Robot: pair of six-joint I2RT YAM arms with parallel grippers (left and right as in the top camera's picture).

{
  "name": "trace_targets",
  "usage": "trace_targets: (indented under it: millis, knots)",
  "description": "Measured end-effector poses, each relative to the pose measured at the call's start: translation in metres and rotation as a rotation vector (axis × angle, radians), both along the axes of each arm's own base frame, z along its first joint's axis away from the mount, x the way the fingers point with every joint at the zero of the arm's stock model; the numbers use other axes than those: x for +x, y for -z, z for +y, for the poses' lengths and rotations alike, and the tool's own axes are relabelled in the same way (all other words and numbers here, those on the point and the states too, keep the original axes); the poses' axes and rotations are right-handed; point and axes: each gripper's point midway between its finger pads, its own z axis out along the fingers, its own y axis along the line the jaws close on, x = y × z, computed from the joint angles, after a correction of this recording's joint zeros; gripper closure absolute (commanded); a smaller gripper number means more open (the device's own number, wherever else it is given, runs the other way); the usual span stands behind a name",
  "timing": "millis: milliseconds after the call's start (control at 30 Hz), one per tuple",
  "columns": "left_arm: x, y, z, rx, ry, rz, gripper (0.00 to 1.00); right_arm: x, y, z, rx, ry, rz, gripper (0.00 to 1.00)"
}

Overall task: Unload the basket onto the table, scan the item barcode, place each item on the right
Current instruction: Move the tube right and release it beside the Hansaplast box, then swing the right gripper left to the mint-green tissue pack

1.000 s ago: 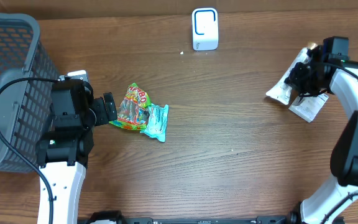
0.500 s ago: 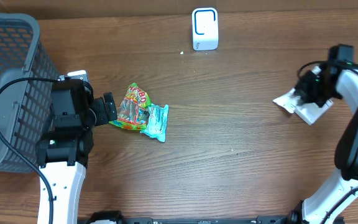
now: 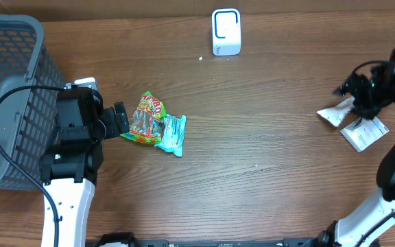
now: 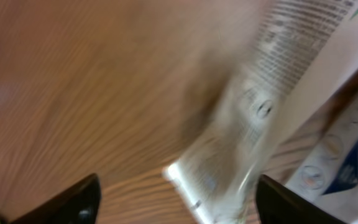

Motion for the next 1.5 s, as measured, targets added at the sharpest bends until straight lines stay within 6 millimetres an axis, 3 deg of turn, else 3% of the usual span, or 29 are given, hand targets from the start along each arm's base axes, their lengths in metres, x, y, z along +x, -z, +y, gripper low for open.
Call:
trace_targets:
  millis: [167, 300, 400, 500, 633, 767, 1067, 1333, 1433, 1500]
  knots:
    - [0.0, 0.0, 0.0, 0.0, 0.0, 0.0, 0.0, 0.018, -0.06, 0.043, -0.008, -0.143, -0.143, 0.01]
    - [0.0, 0.0, 0.0, 0.0, 0.0, 0.0, 0.0, 0.027, -0.085, 0.109, 0.046, -0.298, -0.234, 0.05]
    - [0.0, 0.0, 0.0, 0.0, 0.0, 0.0, 0.0, 0.031, -0.087, 0.169, 0.084, -0.415, -0.275, 0.13]
    - [0.0, 0.0, 0.0, 0.0, 0.0, 0.0, 0.0, 0.026, -0.084, 0.231, 0.119, -0.495, -0.297, 0.15]
    - [0.0, 0.0, 0.0, 0.0, 0.0, 0.0, 0.0, 0.007, -0.069, 0.308, 0.168, -0.576, -0.278, 0.19]
    - [0.0, 0.0, 0.0, 0.0, 0.0, 0.0, 0.0, -0.01, -0.043, 0.358, 0.144, -0.588, -0.221, 0.21]
    - [0.0, 0.0, 0.0, 0.0, 0.0, 0.0, 0.0, -0.049, 0.018, 0.44, -0.021, -0.625, -0.205, 0.23]
    - [0.0, 0.0, 0.0, 0.0, 0.0, 0.0, 0.0, -0.066, 0.048, 0.462, -0.059, -0.652, -0.189, 0.36]
    - [0.0, 0.0, 0.0, 0.0, 0.0, 0.0, 0.0, -0.067, 0.052, 0.465, -0.06, -0.652, -0.187, 0.44]
    - [0.0, 0.0, 0.0, 0.0, 0.0, 0.0, 0.0, -0.068, 0.053, 0.466, -0.058, -0.654, -0.187, 0.55]
